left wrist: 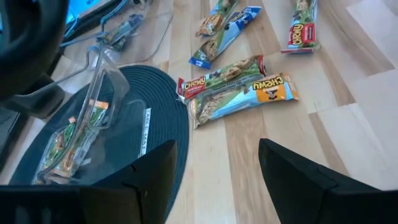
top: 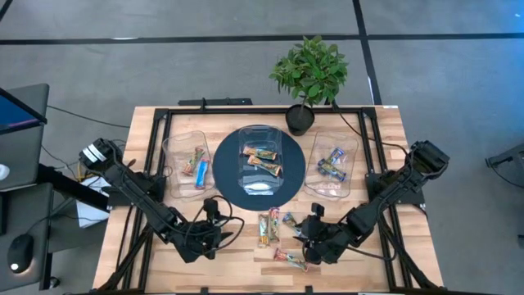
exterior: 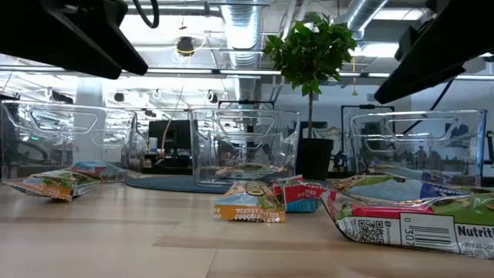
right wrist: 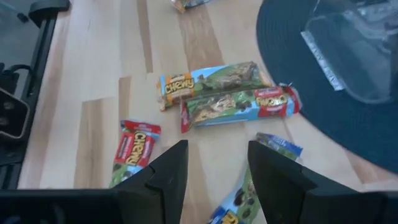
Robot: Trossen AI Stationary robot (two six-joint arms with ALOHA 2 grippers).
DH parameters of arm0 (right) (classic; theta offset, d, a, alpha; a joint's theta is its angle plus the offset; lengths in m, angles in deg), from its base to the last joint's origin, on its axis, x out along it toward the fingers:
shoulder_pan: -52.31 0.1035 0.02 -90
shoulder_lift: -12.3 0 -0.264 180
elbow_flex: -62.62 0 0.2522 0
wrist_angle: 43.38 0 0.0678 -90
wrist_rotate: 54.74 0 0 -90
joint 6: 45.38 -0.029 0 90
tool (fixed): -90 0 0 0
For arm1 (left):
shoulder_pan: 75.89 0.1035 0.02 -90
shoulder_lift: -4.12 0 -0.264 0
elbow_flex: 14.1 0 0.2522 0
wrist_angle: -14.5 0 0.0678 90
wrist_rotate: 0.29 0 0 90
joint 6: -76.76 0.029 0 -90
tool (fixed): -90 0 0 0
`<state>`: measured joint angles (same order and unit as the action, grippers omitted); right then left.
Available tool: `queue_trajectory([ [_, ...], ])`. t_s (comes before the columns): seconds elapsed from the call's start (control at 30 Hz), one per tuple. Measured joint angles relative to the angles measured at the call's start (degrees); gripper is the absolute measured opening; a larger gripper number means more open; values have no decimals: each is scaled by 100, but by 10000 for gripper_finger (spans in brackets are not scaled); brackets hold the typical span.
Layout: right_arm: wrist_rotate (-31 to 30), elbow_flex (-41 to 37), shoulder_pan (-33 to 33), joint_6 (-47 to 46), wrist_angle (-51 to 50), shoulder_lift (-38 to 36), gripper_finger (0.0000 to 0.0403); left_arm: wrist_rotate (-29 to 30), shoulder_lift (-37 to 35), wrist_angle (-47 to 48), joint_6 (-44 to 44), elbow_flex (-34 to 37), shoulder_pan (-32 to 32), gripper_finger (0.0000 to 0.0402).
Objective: Pick and place Granola Bars by type
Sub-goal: Put the blue granola bar into the right transparent bin
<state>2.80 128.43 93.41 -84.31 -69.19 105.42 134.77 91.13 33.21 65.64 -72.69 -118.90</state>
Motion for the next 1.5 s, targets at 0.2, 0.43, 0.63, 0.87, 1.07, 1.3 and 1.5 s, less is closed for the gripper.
queue_trajectory([
  [0.2,96,0,4,-176,-102,0,159,-59,-1,4,104,-1,2,224],
  [0.43,114,7,-75,-139,-139,432,159,-66,-1,7,189,-1,15,224],
  [0.63,52,107,-76,-179,-136,920,159,-64,-1,4,189,-1,81,224],
  [0.87,-93,216,-137,-531,-449,931,159,-68,-1,-4,178,-3,242,224],
  [1.07,75,216,-273,-1005,-669,934,159,-127,-1,-7,143,-6,278,224],
  [1.3,115,212,-287,-915,-601,935,159,-126,-1,-7,140,-6,278,224],
  [1.5,132,186,-302,-924,-578,938,159,-125,-1,-13,136,-6,278,224],
])
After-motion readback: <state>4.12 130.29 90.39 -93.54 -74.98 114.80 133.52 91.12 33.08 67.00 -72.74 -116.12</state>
